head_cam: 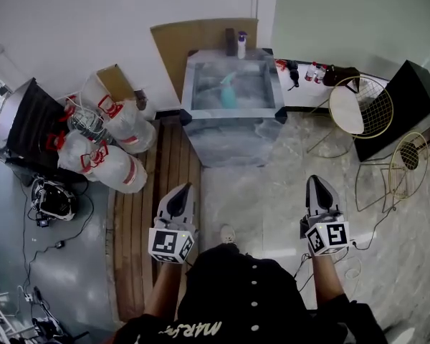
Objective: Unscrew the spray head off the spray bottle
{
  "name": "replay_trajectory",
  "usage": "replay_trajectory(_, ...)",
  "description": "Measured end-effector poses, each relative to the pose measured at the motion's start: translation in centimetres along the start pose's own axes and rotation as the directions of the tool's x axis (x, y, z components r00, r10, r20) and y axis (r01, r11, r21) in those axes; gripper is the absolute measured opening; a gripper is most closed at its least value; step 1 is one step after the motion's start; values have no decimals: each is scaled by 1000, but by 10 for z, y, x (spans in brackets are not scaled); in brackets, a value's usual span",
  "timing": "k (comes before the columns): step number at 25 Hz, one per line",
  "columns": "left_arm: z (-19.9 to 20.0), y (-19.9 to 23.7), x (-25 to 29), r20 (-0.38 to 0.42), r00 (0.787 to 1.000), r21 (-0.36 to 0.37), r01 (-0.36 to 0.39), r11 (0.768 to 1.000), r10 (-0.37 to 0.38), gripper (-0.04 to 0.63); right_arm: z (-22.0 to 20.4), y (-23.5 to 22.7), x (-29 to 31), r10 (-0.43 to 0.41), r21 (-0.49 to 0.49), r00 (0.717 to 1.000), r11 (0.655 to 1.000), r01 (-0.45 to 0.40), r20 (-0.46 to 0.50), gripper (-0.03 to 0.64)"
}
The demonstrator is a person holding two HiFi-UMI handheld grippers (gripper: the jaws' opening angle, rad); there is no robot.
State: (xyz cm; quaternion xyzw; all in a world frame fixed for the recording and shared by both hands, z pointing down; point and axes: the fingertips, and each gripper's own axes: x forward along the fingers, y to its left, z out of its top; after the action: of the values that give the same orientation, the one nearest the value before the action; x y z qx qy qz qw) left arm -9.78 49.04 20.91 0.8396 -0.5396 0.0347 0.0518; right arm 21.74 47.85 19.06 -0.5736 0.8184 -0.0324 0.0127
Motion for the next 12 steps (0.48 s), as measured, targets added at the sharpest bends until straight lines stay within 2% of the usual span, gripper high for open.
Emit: replay_trajectory(12,-6,64,45,-17,999,-20,45,999,-45,23,-7,16,72,-32,-15,999,999,32,-24,12)
